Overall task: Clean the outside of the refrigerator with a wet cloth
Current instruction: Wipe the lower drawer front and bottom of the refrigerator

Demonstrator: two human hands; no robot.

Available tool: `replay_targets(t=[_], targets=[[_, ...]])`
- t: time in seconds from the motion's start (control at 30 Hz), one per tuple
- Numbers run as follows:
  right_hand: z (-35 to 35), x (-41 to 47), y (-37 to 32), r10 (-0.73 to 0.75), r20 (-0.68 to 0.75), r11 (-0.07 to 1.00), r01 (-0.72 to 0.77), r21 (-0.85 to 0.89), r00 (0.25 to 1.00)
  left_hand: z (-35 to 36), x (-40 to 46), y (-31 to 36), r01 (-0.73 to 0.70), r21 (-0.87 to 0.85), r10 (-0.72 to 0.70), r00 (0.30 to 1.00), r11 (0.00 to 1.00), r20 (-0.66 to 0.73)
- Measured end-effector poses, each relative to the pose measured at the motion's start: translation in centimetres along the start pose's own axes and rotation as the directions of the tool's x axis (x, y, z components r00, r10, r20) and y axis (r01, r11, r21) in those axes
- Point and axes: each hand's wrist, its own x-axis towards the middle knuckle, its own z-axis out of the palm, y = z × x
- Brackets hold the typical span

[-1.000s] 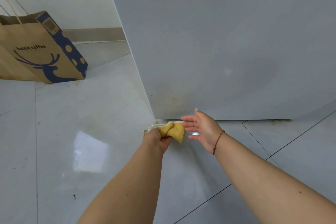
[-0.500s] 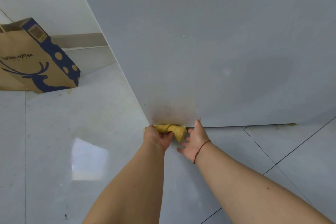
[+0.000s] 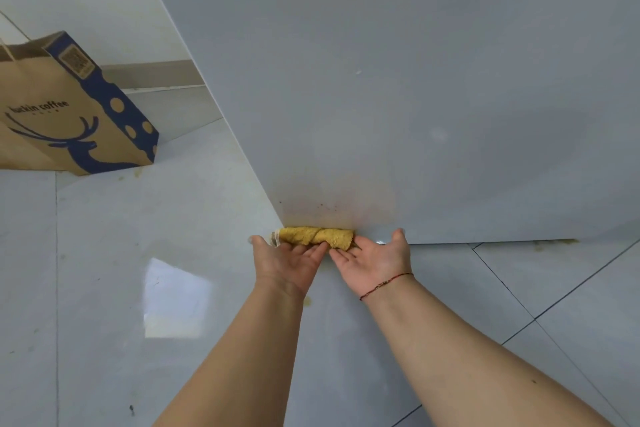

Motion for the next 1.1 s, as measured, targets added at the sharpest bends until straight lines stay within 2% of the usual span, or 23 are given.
replay_targets(t=[0.27, 0.47, 0.6, 0.73, 0.93, 1.1], targets=[[1.1, -3.9, 0.0, -0.100, 0.106, 0.993, 0.106, -0.054, 0.989, 1.7, -3.7, 0.4, -0.067, 0.098, 0.062, 0.997, 0.993, 0.051], [2.0, -6.4, 0.2, -0.165, 0.178, 0.974, 0.189, -0.129, 0.970, 3.3, -6.2, 0.2, -0.222, 0.314, 0.214, 0.975, 0.923, 0.061], [2.8, -7.6, 0.3, -0.190, 0.241, 0.954, 0.237, -0.185, 0.952, 4.5, -7.9, 0.1, -0.301, 0.357, 0.316, 0.949, 0.884, 0.015], [4.3, -8.8, 0.5, -0.202, 0.333, 0.908, 0.303, -0.289, 0.921, 5.8, -8.5, 1.2, -0.298, 0.338, 0.332, 0.942, 0.893, -0.047], [5.2, -10.5, 1.7, -0.161, 0.473, 0.780, 0.405, -0.476, 0.866, 6.6, -10.2, 3.7, -0.305, 0.270, 0.326, 0.945, 0.913, -0.034], [4.2, -11.5, 2.4, -0.195, 0.505, 0.740, 0.464, -0.487, 0.841, 7.5, -12.6, 5.0, -0.325, 0.167, 0.326, 0.945, 0.931, 0.022]])
